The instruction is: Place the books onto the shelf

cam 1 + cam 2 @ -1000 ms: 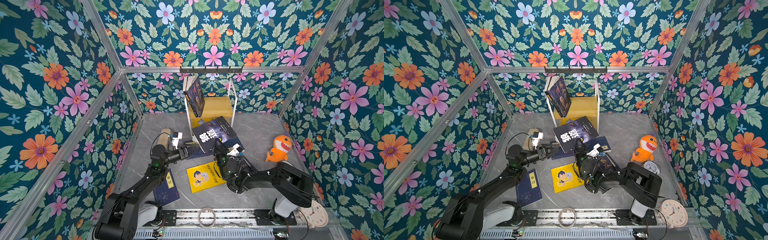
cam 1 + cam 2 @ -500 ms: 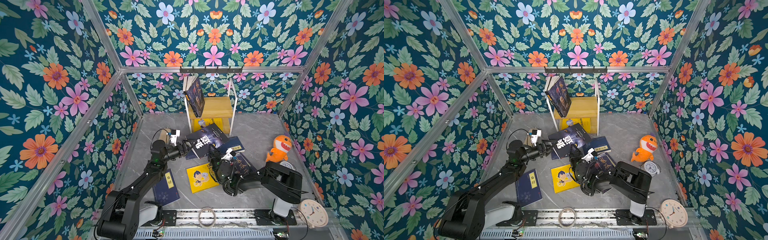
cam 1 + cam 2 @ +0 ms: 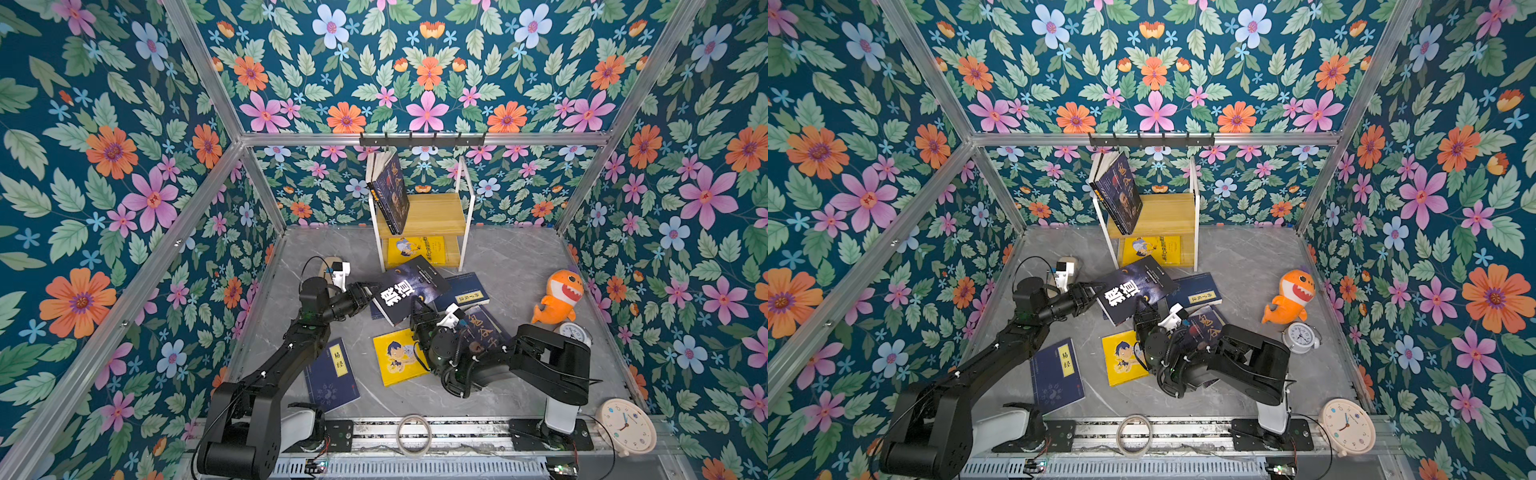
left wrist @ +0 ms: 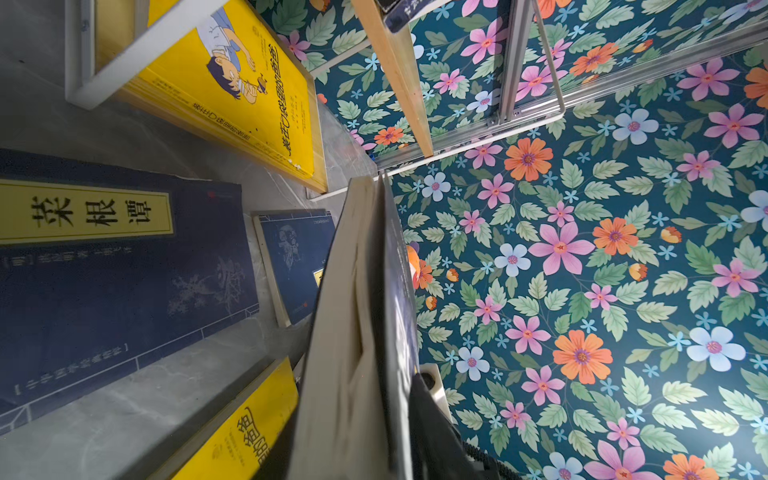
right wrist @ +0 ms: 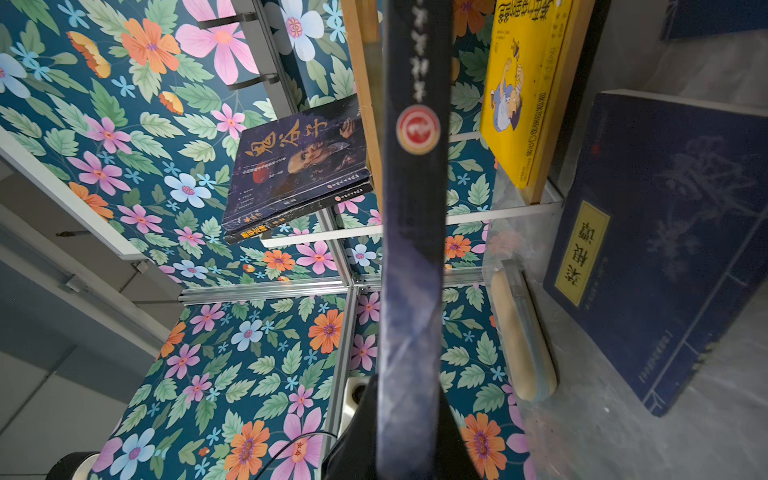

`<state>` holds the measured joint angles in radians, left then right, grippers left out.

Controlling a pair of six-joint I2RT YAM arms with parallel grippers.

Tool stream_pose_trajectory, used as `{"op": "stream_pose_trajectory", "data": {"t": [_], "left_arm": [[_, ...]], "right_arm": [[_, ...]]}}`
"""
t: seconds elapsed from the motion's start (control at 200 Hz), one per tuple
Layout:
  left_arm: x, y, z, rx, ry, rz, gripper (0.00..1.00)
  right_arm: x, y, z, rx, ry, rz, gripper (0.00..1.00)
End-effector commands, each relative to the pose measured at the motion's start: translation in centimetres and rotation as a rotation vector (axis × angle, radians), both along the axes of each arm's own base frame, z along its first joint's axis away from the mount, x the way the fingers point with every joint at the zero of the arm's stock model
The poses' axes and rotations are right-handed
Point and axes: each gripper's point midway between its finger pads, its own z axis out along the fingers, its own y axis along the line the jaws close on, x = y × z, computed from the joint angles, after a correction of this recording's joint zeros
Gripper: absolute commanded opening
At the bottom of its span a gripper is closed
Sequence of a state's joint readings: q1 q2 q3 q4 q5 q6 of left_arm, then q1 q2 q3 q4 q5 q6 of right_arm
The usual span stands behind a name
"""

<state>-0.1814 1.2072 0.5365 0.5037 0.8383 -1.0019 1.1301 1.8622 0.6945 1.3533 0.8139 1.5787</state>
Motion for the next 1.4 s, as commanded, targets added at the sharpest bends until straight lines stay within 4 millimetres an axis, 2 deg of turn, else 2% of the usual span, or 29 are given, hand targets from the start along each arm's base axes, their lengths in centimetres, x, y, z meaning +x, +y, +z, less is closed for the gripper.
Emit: {"op": "stream_pose_trajectory", "data": {"t": [0.0,0.055,0.13,0.265,0.335,0.435,0.605,0.685,0.72,0.73,0.8,0.845,0.965,1.01,1.075,1.195,1.3,1.39], "left_arm": [[0.3,0.2,0.0,0.033,-0.031,0.005,0.25],[0.3,0.2,-0.2,0.04,-0.033,0.005,0.16],[0.3,0.2,-0.3,0.039,-0.029,0.004,0.0],[0.2,0.1,-0.2,0.037,-0.03,-0.007,0.0],[0.1,0.0,0.0,0.04,-0.039,-0.017,0.0],[0.0,0.1,-0.1,0.066,-0.045,-0.033,0.0],[-0.1,0.5,0.1,0.077,-0.062,-0.039,0.0],[0.2,0.7,0.5,0.077,-0.062,-0.035,0.0],[0.2,0.7,0.6,0.077,-0.067,-0.039,0.0],[0.2,0.7,0.7,0.077,-0.071,-0.041,0.0],[0.1,0.6,0.9,0.077,-0.081,-0.05,0.0],[0.1,0.6,1.1,0.078,-0.089,-0.056,0.0],[0.1,0.8,1.4,0.085,-0.096,-0.054,0.0],[0.0,0.7,1.5,0.086,-0.103,-0.059,0.0],[0.0,0.7,1.6,0.089,-0.111,-0.066,0.0],[0.3,1.1,1.7,0.115,-0.117,-0.056,0.0],[0.3,1.1,1.9,0.119,-0.13,-0.067,0.0],[0.4,1.3,2.0,0.12,-0.123,-0.061,0.0]], "right_arm": [[-0.3,-0.2,2.2,0.056,-0.046,0.011,0.0],[-0.4,-0.3,2.3,0.032,-0.056,0.012,0.01],[-0.5,-0.6,1.8,0.04,-0.043,0.004,0.19],[-0.7,-1.7,0.8,0.021,-0.024,-0.013,0.46],[-0.9,-2.5,-0.1,0.008,-0.007,-0.031,0.54],[-1.2,-4.1,-0.2,-0.034,-0.012,-0.064,0.64],[-1.9,-6.8,-1.3,-0.093,0.003,-0.121,0.68],[-2.3,-8.1,-1.3,-0.175,-0.01,-0.143,0.69],[-2.4,-8.7,-1.9,-0.223,0.002,-0.152,0.72],[-2.5,-9.0,-1.2,-0.21,-0.003,-0.157,0.72],[-2.7,-10.0,-1.3,-0.287,0.012,-0.177,0.76],[-2.8,-10.6,-0.7,-0.343,0.001,-0.188,0.78],[-3.2,-11.5,2.2,-0.597,-0.067,-0.188,0.84],[-3.1,-11.8,2.6,-0.7,-0.051,-0.18,0.88],[-2.8,-12.6,3.1,-0.79,-0.023,-0.136,0.88],[-2.8,-14.6,4.1,-0.813,-0.039,-0.13,0.89],[-2.9,-17.1,3.9,-0.8,-0.035,-0.154,0.91],[-3.3,-18.2,4.7,-0.818,-0.082,-0.141,0.95]]}}
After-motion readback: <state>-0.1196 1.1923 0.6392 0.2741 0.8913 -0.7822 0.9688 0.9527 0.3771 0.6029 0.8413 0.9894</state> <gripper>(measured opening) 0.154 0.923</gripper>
